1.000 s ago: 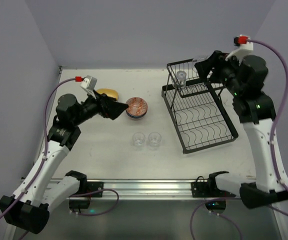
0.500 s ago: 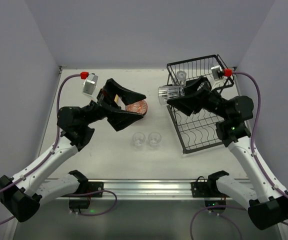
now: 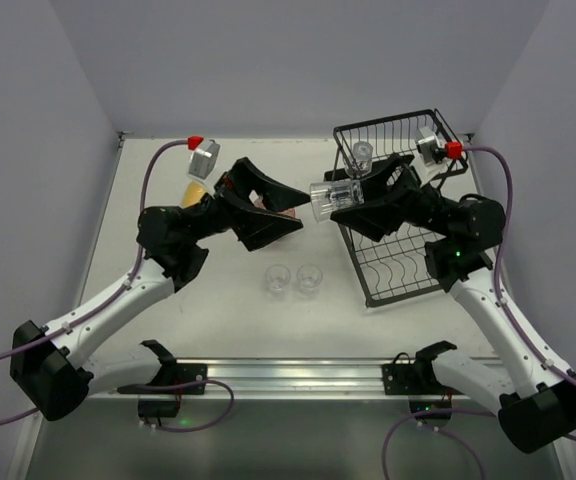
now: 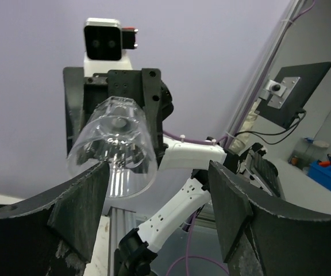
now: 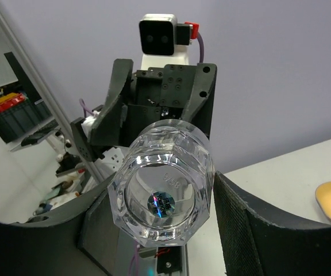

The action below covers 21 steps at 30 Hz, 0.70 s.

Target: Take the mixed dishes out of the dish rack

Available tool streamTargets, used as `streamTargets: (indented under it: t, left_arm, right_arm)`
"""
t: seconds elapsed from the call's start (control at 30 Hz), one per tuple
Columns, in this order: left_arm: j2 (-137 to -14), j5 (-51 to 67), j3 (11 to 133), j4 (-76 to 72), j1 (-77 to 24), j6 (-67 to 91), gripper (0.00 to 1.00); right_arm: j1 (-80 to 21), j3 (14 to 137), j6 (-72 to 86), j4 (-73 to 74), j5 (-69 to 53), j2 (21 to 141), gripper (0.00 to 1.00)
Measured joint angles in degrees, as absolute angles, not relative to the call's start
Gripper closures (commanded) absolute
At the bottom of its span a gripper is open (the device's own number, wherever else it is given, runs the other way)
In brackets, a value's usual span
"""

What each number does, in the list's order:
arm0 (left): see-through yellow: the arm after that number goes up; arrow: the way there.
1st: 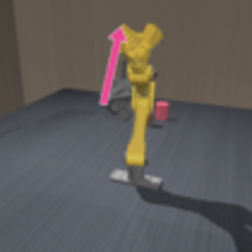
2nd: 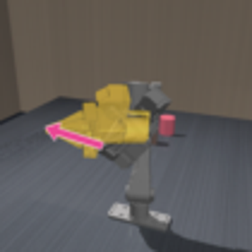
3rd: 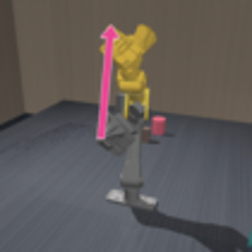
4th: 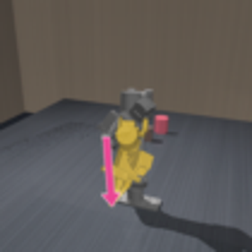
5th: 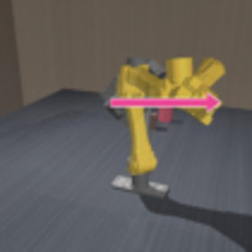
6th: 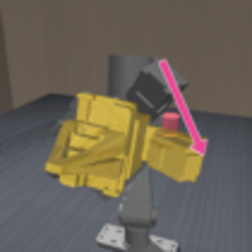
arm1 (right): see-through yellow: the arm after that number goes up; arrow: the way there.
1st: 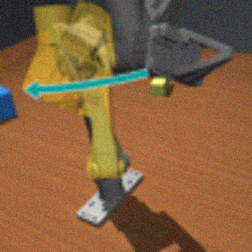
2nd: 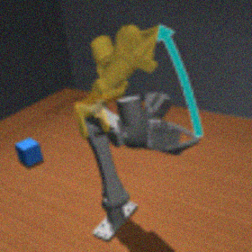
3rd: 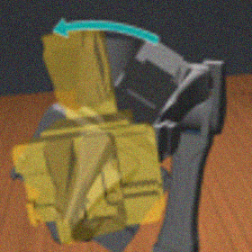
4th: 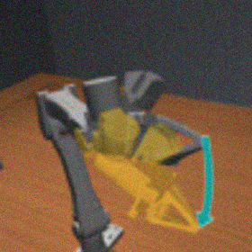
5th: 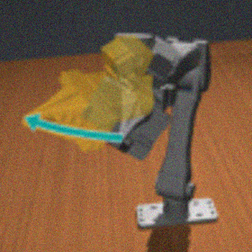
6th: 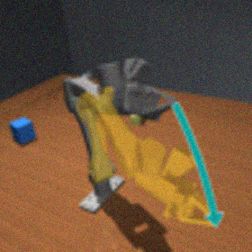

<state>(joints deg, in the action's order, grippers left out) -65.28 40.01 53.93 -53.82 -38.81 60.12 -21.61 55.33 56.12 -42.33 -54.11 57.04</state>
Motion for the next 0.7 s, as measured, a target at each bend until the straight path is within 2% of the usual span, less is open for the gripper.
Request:
streamTargets:
  t: [0.1,0.17,0.2,0.27,0.3,0.33,0.37,0.43,0.57,0.63,0.67,0.7]
  left_arm:
    - [-66.02,40.03,54.76,-54.96,-39.57,60.62,0.30]
    - [-66.43,40.03,55.02,-55.46,-39.92,60.95,0.38]
    - [-66.67,40.03,55.11,-55.68,-40.01,60.97,0.46]
    - [-67.35,39.94,55.31,-55.96,-40.12,61.14,0.53]
    - [-67.79,39.88,55.44,-56.05,-40.14,61.14,0.66]
    - [-68.34,39.86,55.68,-56.07,-40.16,61.47,0.72]
    - [-68.90,39.83,55.94,-56.07,-40.16,61.65,0.87]
    - [-69.67,39.88,56.18,-56.10,-40.16,62.17,1.00]
    - [-69.69,39.03,56.49,-54.96,-40.16,62.37,1.00]
    - [-69.45,38.52,56.58,-54.06,-40.18,61.71,1.00]
    - [-69.17,38.20,56.58,-53.17,-40.18,61.21,1.00]
    - [-68.58,37.56,56.58,-51.57,-40.18,60.10,1.00]
  right_arm:
    - [-21.65,55.27,55.70,-42.39,-53.93,57.89,0.97]
    - [-21.76,55.29,55.29,-42.41,-53.95,58.57,0.97]
    - [-21.89,55.31,55.11,-42.39,-53.98,58.94,0.97]
    - [-22.61,55.57,54.65,-42.37,-54.04,59.79,0.97]
    - [-23.18,55.81,54.13,-42.15,-54.06,60.18,0.97]
    - [-23.77,56.07,53.54,-41.76,-54.04,60.53,0.97]
    - [-24.36,56.27,52.93,-41.52,-54.02,60.71,0.97]
    - [-25.10,56.25,51.70,-41.45,-53.80,60.75,0.97]
    - [-24.80,56.27,49.58,-41.95,-53.01,60.75,0.96]
    - [-24.75,56.25,49.08,-41.95,-52.86,60.75,0.73]
    - [-24.75,56.25,48.64,-41.65,-52.60,60.73,0.33]
    - [-24.75,56.23,48.25,-41.15,-52.12,60.64,0.09]
